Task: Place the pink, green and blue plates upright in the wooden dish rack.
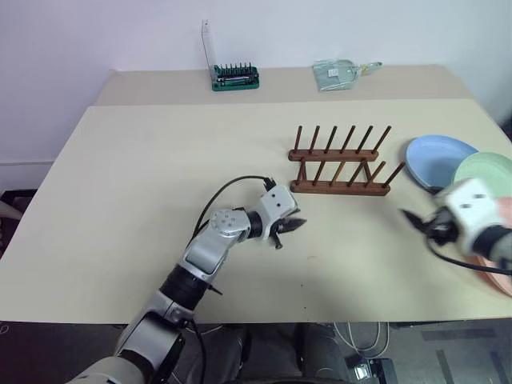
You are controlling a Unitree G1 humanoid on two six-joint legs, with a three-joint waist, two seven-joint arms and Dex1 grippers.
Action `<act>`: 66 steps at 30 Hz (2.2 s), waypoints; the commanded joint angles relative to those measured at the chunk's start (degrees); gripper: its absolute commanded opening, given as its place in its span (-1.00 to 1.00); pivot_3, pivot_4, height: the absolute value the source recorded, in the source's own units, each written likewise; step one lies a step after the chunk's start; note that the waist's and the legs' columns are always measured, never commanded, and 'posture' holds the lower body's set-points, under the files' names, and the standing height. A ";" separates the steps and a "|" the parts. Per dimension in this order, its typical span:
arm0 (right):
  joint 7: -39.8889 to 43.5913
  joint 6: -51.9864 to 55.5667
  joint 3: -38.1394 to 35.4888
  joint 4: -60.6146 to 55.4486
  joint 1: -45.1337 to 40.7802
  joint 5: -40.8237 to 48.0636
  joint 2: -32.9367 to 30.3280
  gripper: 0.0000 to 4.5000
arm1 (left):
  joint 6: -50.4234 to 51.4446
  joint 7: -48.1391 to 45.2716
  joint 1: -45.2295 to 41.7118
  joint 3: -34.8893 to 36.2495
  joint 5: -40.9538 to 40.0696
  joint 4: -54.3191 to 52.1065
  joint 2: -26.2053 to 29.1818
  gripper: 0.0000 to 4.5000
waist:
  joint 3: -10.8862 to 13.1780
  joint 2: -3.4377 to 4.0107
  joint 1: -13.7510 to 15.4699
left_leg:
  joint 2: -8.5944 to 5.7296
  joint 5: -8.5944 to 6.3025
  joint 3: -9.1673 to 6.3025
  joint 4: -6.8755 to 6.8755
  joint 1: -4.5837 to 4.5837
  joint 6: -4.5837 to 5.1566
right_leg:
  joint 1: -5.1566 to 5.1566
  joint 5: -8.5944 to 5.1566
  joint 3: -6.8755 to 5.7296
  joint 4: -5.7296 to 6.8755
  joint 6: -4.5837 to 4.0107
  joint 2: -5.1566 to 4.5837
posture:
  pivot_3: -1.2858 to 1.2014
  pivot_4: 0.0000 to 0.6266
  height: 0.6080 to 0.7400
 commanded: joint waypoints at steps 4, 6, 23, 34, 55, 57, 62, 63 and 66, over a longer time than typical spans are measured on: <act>-2.26 7.00 -6.81 -6.20 9.55 -0.43 3.68 0.42 | -1.26 -7.35 -1.25 0.06 -5.27 -4.40 0.06 -0.40 | -0.03 0.04 0.49 | 0.03 -0.12 0.13 0.02 0.16 0.22 | 0.12 0.00 0.03 0.02 0.00 0.00 | 0.03 -0.52 1.00; -5.22 7.81 -5.38 -4.79 10.72 -3.09 4.19 0.42 | -1.13 -9.44 -1.61 0.09 -6.57 -5.06 0.12 -0.40 | -0.04 0.07 0.47 | 0.07 -0.11 0.13 0.03 0.19 0.22 | 0.14 0.00 0.02 0.04 0.00 0.02 | 0.03 -0.52 1.00; -9.13 12.61 -1.59 -2.51 12.65 -9.60 1.87 -0.99 | -0.79 -9.86 -0.93 0.75 -8.39 -6.57 0.96 -0.40 | -0.04 0.10 0.61 | 0.06 -0.07 0.17 0.02 0.15 0.14 | 0.09 0.00 0.05 0.03 0.00 0.01 | 0.03 -0.52 1.00; 0.98 6.42 -11.12 -7.69 -5.57 2.51 -9.09 -0.99 | -0.94 -9.20 -0.85 1.99 -8.45 -5.96 1.23 -0.40 | -0.01 0.18 -0.46 | 0.10 -0.09 0.29 0.01 0.19 0.19 | 0.09 0.00 0.08 0.04 0.02 0.03 | 0.03 -0.52 1.00; 13.51 19.86 5.02 33.45 -48.18 43.29 -3.65 -0.99 | 4.38 -3.91 3.53 6.84 -11.75 -13.67 4.96 -0.40 | 0.15 -0.06 -0.86 | 0.06 -0.03 0.21 -0.05 -0.05 0.06 | -0.15 0.05 0.02 -0.06 -0.04 -0.05 | 0.03 -0.52 1.00; 15.42 19.75 6.55 36.53 -48.79 42.61 -4.30 -0.99 | 4.73 -3.32 4.01 6.67 -11.73 -14.35 5.12 -0.40 | 0.14 -0.05 -0.86 | 0.09 -0.03 0.27 -0.04 -0.01 0.06 | -0.15 0.06 0.05 -0.01 -0.05 -0.03 | 0.03 -0.52 1.00; 17.19 19.36 8.64 41.78 -50.49 41.45 -4.90 -0.99 | 5.09 -2.44 4.10 6.74 -11.91 -14.85 5.31 -0.40 | 0.14 -0.05 -0.84 | 0.10 -0.02 0.27 -0.03 0.00 0.05 | -0.15 0.07 0.05 0.02 -0.06 -0.02 | 0.03 -0.52 1.00; 17.40 19.30 8.93 42.59 -50.72 41.20 -4.88 -0.99 | 5.22 -2.37 4.07 6.77 -11.99 -14.92 5.35 -0.40 | 0.14 -0.04 -0.83 | 0.10 -0.01 0.27 -0.03 0.00 0.04 | -0.15 0.07 0.05 0.02 -0.06 -0.02 | 0.03 -0.52 1.00; 16.92 20.36 9.36 46.10 -51.91 41.14 -4.21 -0.99 | 5.27 -2.12 4.06 6.53 -11.87 -14.99 5.34 -0.40 | 0.14 -0.05 -0.83 | 0.09 -0.01 0.28 -0.03 -0.02 0.03 | -0.15 0.07 0.06 -0.01 -0.06 -0.02 | 0.03 -0.52 1.00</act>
